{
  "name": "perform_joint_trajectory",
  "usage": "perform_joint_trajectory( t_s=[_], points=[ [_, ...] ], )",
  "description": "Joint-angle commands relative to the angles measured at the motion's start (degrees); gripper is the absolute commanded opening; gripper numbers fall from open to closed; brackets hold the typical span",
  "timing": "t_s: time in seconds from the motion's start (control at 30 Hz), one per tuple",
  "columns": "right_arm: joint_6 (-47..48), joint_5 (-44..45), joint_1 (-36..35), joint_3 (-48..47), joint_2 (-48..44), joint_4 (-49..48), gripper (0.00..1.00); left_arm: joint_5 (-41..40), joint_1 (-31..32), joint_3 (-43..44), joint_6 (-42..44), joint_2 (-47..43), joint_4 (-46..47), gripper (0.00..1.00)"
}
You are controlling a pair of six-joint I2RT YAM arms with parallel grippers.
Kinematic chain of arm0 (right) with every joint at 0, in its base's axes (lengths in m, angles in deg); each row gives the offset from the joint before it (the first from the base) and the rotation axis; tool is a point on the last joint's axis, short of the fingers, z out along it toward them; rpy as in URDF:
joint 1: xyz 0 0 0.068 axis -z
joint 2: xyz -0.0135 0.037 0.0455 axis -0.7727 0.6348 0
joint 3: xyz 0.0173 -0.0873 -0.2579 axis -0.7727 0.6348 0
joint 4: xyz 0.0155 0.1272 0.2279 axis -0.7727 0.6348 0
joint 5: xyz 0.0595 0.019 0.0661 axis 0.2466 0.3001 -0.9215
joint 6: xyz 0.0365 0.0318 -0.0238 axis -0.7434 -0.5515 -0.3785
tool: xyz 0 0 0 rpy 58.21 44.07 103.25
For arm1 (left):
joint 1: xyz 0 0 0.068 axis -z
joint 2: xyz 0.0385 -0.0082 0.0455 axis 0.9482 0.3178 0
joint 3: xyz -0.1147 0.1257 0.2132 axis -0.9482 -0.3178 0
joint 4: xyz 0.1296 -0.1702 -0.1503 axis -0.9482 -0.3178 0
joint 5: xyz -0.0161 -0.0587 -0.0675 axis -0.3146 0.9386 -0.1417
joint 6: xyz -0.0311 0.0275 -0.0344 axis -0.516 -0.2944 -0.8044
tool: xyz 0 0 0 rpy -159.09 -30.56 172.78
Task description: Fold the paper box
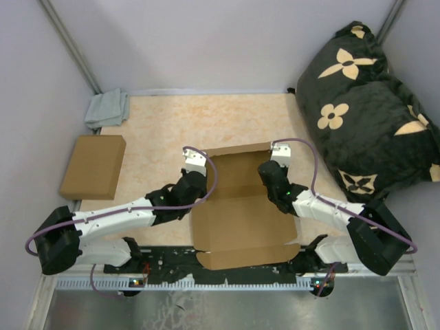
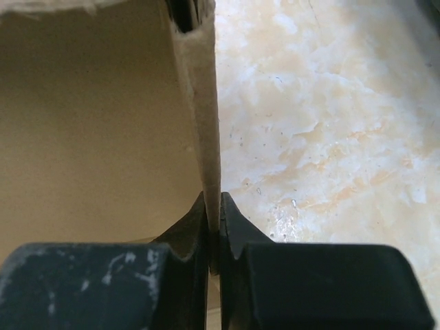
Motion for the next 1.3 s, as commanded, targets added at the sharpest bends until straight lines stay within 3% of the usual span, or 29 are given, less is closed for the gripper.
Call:
perform_joint_trajectory(
  t_s=[0.0, 0.03, 0.1, 0.3, 0.8, 1.03, 1.27],
  points=[
    [-1.28, -3.14, -0.73, 0.69, -1.64, -2.84, 0.12, 3.16, 1.38, 2.04, -0.16, -1.25, 0.48, 0.11],
    [-1.05, -4.17, -0.69, 0.74, -2.28, -2.83, 0.18, 2.78, 1.38, 2.12, -0.13, -1.55, -0.04, 0.23],
    [-0.57, -5.74, -0.73, 0.82, -3.99, -2.57, 0.31, 2.1, 1.37, 2.34, -0.05, -2.58, -1.09, 0.36],
    [0.0, -7.92, -0.56, -0.52, -8.17, 1.31, 0.48, 0.74, 1.38, 4.23, 0.81, -6.65, -5.35, 0.42],
    [5.38, -10.21, 2.17, -4.92, -11.36, 9.33, 0.51, -1.13, 1.37, 7.99, -0.8, -18.11, -19.98, 0.42],
    [13.27, -15.37, 2.05, -5.42, -16.25, 11.5, 0.56, -3.58, 1.38, 7.45, -1.09, -22.08, -23.49, 0.42],
    [12.2, -12.71, 2.17, -5.05, -14.05, 10.05, 0.53, -3.99, 1.38, 5.92, -1.71, -23.68, -23.63, 0.42]
  ],
)
